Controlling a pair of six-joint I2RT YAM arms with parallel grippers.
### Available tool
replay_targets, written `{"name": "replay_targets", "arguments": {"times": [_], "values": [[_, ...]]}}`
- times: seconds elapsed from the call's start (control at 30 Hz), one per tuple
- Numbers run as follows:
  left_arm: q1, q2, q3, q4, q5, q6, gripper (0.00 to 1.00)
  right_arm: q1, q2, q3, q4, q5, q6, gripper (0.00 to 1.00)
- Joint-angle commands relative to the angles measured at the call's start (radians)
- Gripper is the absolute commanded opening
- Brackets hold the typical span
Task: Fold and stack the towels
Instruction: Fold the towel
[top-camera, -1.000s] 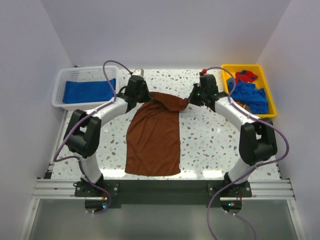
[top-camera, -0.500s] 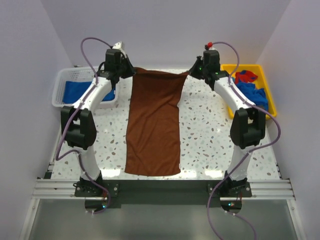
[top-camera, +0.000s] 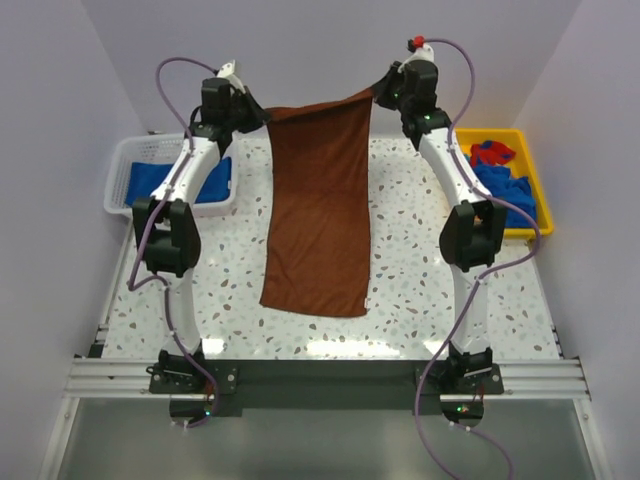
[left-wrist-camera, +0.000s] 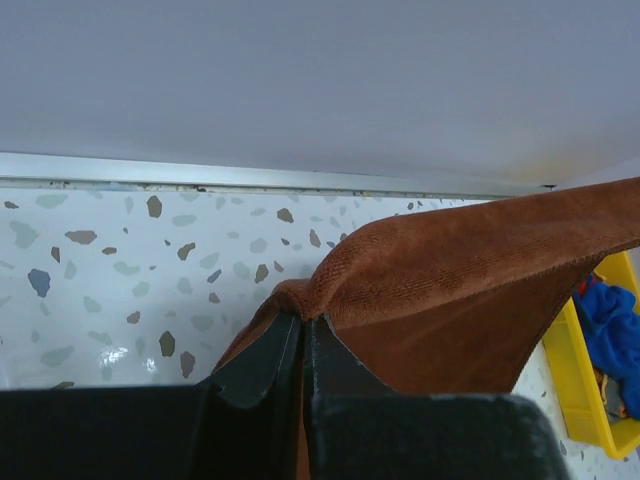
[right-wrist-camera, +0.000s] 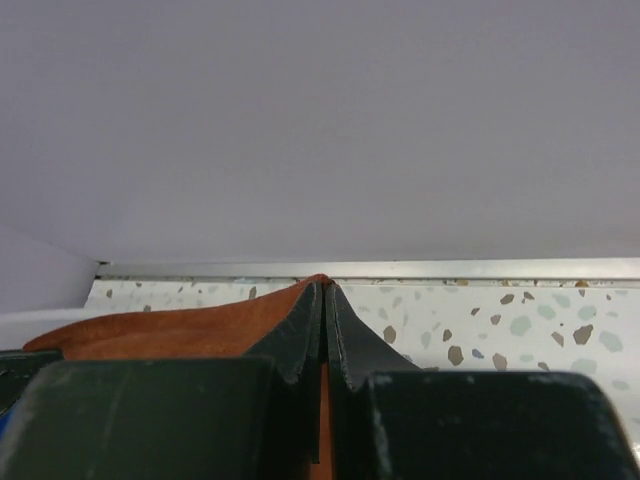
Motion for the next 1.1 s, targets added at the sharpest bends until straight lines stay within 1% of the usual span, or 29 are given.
{"name": "replay_targets", "arguments": {"times": [0.0,0.07,0.1,0.17,0.2,0.27,0.37,0.4,0.57,0.6,0.7,0.83,1.0,1.07], "values": [[0.024,0.002,0.045,0.034,0.045,0.012,0.0,-0.006,-0.004,0.049,0.034,0.004,-0.048,0.0],[0.026,-0.009,0.008,0.025,0.068,0.012,0.0,-0.006,-0.03,0.004,0.022,-0.007,-0.034,0.0],[0.026,-0.027,-0.01,0.011,0.077,0.012,0.0,-0.004,-0.071,-0.07,0.025,-0.016,-0.016,0.0],[0.026,-0.052,-0.075,-0.012,0.094,0.0,0.0,-0.004,-0.114,-0.141,0.01,-0.03,0.003,0.0],[0.026,-0.084,-0.101,-0.032,0.103,-0.003,0.0,-0.004,-0.161,-0.205,-0.024,-0.033,0.012,0.0],[0.026,-0.116,-0.173,-0.054,0.125,-0.003,0.0,-0.004,-0.207,-0.272,-0.058,-0.053,0.046,0.0],[0.026,-0.196,-0.254,-0.121,0.129,0.008,0.0,-0.004,-0.302,-0.433,-0.139,-0.061,0.08,0.0],[0.026,-0.211,-0.276,-0.153,0.128,0.009,0.0,-0.004,-0.354,-0.467,-0.162,-0.069,0.087,0.0],[0.026,-0.334,-0.443,-0.238,0.112,0.029,0.0,0.005,-0.496,-0.676,-0.236,-0.09,0.104,0.0],[0.026,-0.352,-0.501,-0.239,0.111,0.029,0.0,0.012,-0.514,-0.702,-0.26,-0.098,0.1,0.0],[0.024,-0.415,-0.582,-0.249,0.135,0.026,0.0,0.04,-0.576,-0.803,-0.318,-0.122,0.094,0.0],[0.022,-0.49,-0.711,-0.268,0.14,0.04,0.0,0.083,-0.661,-0.934,-0.346,-0.119,0.101,0.0],[0.018,-0.585,-0.809,-0.301,0.126,0.06,0.0,0.134,-0.78,-1.089,-0.345,-0.069,0.129,0.0],[0.01,-0.601,-0.842,-0.301,0.132,0.06,0.0,0.137,-0.804,-1.113,-0.343,-0.061,0.132,0.0]]}}
